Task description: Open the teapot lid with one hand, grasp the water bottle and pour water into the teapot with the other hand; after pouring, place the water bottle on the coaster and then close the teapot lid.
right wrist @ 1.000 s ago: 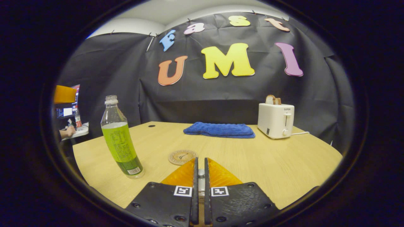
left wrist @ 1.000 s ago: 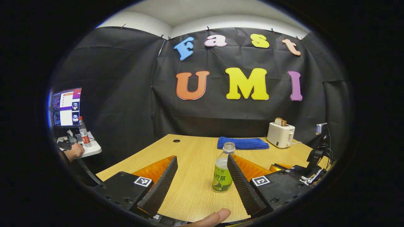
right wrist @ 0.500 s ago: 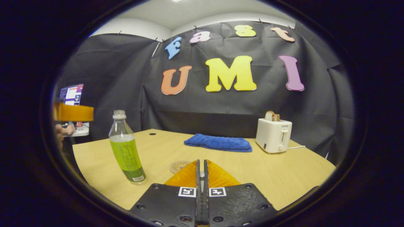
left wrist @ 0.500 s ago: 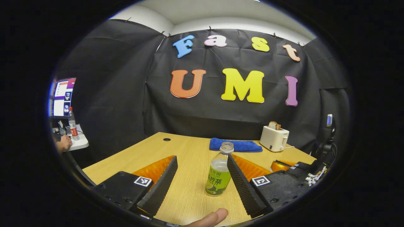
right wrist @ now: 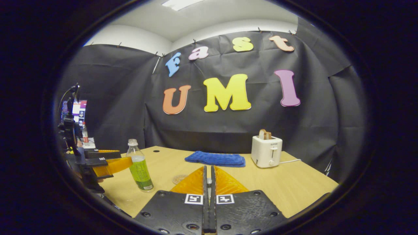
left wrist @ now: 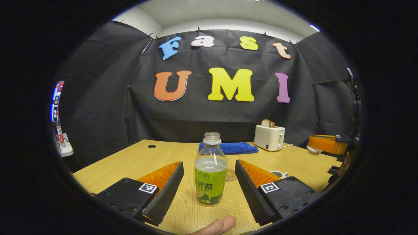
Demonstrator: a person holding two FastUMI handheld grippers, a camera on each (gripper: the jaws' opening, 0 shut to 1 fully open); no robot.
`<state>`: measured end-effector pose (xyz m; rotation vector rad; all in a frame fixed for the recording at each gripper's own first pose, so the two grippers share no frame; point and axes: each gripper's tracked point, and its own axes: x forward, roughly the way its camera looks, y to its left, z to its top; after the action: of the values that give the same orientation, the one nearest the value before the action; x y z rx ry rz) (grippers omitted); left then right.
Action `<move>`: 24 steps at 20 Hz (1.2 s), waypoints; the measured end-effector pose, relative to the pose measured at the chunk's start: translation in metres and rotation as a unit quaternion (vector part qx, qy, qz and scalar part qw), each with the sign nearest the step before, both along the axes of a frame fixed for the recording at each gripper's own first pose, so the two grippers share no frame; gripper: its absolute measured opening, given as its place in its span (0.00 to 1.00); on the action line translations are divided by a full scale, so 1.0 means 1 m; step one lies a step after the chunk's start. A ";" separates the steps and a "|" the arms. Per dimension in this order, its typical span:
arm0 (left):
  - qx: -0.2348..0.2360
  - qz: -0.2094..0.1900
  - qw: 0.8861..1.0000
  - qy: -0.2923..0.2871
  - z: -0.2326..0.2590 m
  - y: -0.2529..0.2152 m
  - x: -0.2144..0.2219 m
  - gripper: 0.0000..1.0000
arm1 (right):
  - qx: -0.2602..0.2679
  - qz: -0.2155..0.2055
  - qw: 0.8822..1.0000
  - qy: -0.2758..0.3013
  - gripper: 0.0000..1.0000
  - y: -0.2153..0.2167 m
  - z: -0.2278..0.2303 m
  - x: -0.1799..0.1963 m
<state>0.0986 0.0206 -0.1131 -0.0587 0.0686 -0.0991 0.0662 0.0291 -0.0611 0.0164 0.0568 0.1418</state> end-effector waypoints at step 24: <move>0.142 0.023 0.989 0.030 0.002 -0.009 0.036 0.76 | -0.019 -0.064 0.998 0.014 0.00 -0.078 0.007 0.003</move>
<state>0.1342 0.0119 -0.1115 0.2206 0.1402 -0.0401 0.0694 -0.0487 -0.0538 -0.0167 0.0872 0.0120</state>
